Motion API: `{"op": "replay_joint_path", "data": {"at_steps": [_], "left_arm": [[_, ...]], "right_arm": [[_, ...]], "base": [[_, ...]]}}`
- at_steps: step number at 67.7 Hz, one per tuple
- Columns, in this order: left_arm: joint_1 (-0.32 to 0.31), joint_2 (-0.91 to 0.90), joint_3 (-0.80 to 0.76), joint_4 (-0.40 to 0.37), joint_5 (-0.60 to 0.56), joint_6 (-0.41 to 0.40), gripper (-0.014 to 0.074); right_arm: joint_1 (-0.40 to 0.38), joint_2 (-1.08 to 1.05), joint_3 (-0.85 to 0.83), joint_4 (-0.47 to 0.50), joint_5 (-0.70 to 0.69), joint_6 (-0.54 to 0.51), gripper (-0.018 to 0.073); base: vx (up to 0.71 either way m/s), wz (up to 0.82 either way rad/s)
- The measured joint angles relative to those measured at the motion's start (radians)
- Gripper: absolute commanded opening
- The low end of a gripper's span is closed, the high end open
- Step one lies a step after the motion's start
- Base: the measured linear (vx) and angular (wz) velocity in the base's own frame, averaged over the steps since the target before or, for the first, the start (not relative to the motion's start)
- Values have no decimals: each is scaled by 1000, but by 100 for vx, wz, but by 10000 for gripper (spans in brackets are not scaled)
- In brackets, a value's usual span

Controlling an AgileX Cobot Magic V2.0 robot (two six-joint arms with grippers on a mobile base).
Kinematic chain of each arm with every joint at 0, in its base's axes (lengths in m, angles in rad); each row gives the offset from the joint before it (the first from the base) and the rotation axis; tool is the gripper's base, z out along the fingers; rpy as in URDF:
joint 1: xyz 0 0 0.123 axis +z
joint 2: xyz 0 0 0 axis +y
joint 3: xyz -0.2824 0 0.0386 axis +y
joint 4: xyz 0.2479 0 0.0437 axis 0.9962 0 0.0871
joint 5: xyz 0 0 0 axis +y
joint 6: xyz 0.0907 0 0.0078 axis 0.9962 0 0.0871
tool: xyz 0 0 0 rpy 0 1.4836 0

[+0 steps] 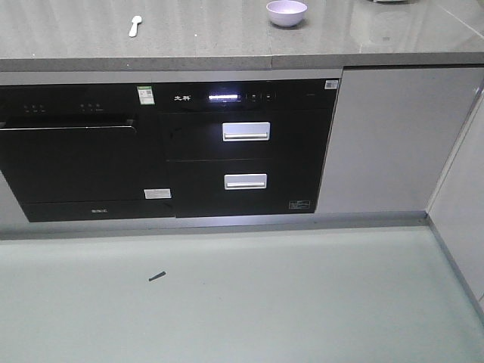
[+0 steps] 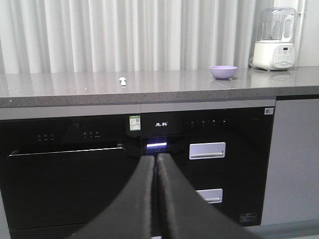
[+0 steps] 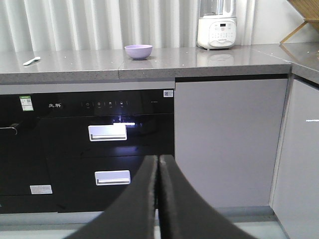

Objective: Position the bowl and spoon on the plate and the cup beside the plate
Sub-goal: 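Drive the base toward the counter holding the white spoon and lilac bowl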

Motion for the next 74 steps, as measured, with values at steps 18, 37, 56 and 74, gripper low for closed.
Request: {"op": "replay_joint_path", "data": {"at_steps": [18, 37, 56, 74], "left_arm": [[0, 0, 0, 0, 0, 0, -6], [0, 0, 0, 0, 0, 0, -6], [0, 0, 0, 0, 0, 0, -6], [0, 0, 0, 0, 0, 0, -6]], "right_arm": [[0, 0, 0, 0, 0, 0, -11], [0, 0, 0, 0, 0, 0, -11], [0, 0, 0, 0, 0, 0, -11], [0, 0, 0, 0, 0, 0, -11]], "base": [[18, 4], [20, 3], [20, 0], [19, -4]]}}
